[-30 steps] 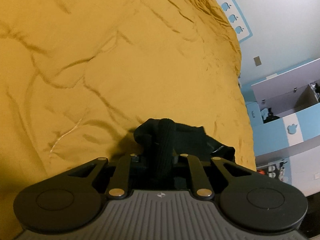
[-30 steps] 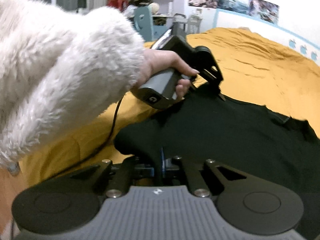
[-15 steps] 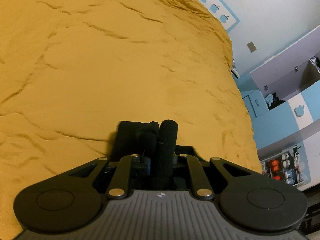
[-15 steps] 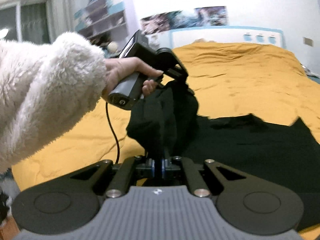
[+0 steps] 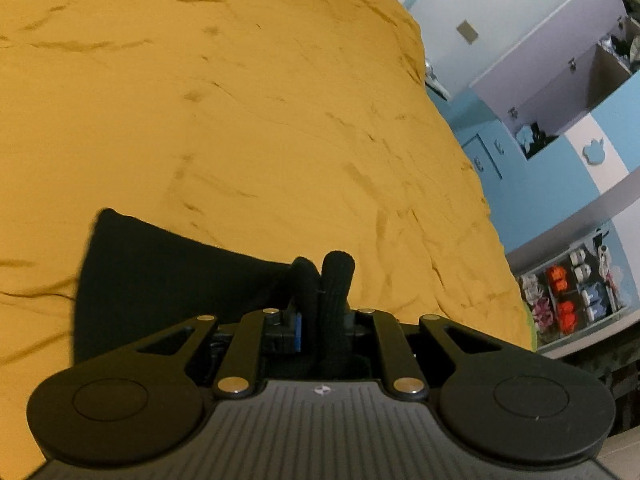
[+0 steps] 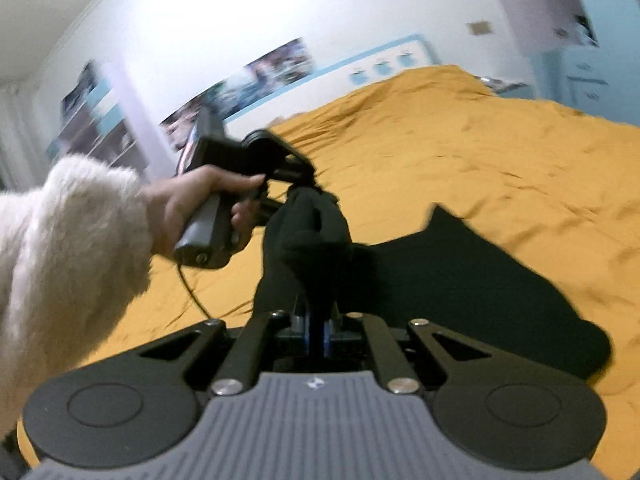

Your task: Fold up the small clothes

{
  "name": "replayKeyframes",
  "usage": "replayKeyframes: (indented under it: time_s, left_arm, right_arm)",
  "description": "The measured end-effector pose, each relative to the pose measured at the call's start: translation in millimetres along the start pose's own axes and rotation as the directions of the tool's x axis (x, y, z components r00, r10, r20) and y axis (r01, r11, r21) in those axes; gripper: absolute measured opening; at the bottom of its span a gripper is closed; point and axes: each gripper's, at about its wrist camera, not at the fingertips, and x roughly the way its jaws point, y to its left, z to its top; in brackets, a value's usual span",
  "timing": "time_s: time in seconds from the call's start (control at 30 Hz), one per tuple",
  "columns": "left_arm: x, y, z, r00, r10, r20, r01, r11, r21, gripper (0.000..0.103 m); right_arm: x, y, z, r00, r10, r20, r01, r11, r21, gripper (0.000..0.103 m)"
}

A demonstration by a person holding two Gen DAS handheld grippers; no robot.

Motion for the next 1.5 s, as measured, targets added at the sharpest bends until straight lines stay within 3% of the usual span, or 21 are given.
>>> replayKeyframes:
  time_s: [0.27,0.47,0.53,0.7,0.83,1.0,1.1,1.13,1.3,1.4,1.43,1.5]
  left_arm:
    - [54.0,-43.5,-17.3,0.997,0.054,-0.062,-0.049,0.995,0.082,0.015]
    - [88.3,-67.9,-35.5,0.989,0.124,-0.083,-0.11,0.981,0.161,0.015]
    - [90.6,-70.9,-39.8,0.988,0.135,-0.072,-0.119,0.975,0.187,0.015]
    - [79.2,-73.3,-41.0,0.994,0.1,-0.055,-0.091,0.986,0.137,0.015]
    - [81.4,-86.8,-48.8,0.992,0.112,-0.059,-0.1,0.979,0.178,0.016]
    - [90.5,-92.0,-50.9,0.993,0.082,-0.09,-0.066,0.983,0.171,0.041]
    - [72.1,-101.7,-46.0,0.995,0.053,-0.087,-0.032,0.975,0.221,0.043]
    - [62.2,-105.5,-44.5,0.995,0.048,-0.092,-0.024,0.967,0.253,0.048]
    - [-21.1,-96.8,-54.3,0.998,0.047,-0.031,-0.033,0.927,0.373,0.054]
    - [-85.5,-57.0,-74.6,1.0,-0.013,0.016,0.007,0.942,0.337,0.055]
    - [-103.1,-42.3,-82.9,0.999,-0.043,0.021,0.035,0.95,0.311,0.057]
    - [-136.0,-9.9,-108.4,0.997,-0.075,0.024,0.066,0.965,0.252,0.06]
  right_arm:
    - [15.0,-86.6,-2.1,0.996,-0.086,-0.018,0.088,0.979,0.182,0.0]
    - [22.9,-126.9,-13.7,0.995,-0.072,-0.074,0.092,0.949,0.301,0.002]
    - [24.9,-131.4,-12.1,0.995,-0.068,-0.076,0.089,0.942,0.323,0.002]
    - [-0.7,-122.8,-8.5,0.996,-0.089,-0.026,0.093,0.935,0.343,0.001]
    - [-2.9,-125.0,-11.1,0.992,-0.123,-0.039,0.129,0.927,0.353,0.001]
    - [-5.7,-129.7,-20.8,0.984,-0.164,-0.074,0.18,0.897,0.404,0.0]
    - [-14.9,-123.3,-17.5,0.98,-0.189,-0.057,0.196,0.898,0.393,0.0]
    - [-17.0,-120.1,-16.3,0.979,-0.194,-0.057,0.201,0.902,0.383,0.0]
    - [-14.0,-119.3,-24.8,0.964,-0.237,-0.118,0.263,0.904,0.337,0.003]
    - [-33.9,-131.2,-25.8,0.973,-0.202,-0.115,0.231,0.899,0.371,0.005]
    - [-44.2,-133.0,-20.7,0.971,-0.212,-0.109,0.238,0.898,0.37,0.016]
    - [-59.9,-130.7,-5.1,0.966,-0.25,-0.068,0.259,0.917,0.302,0.023]
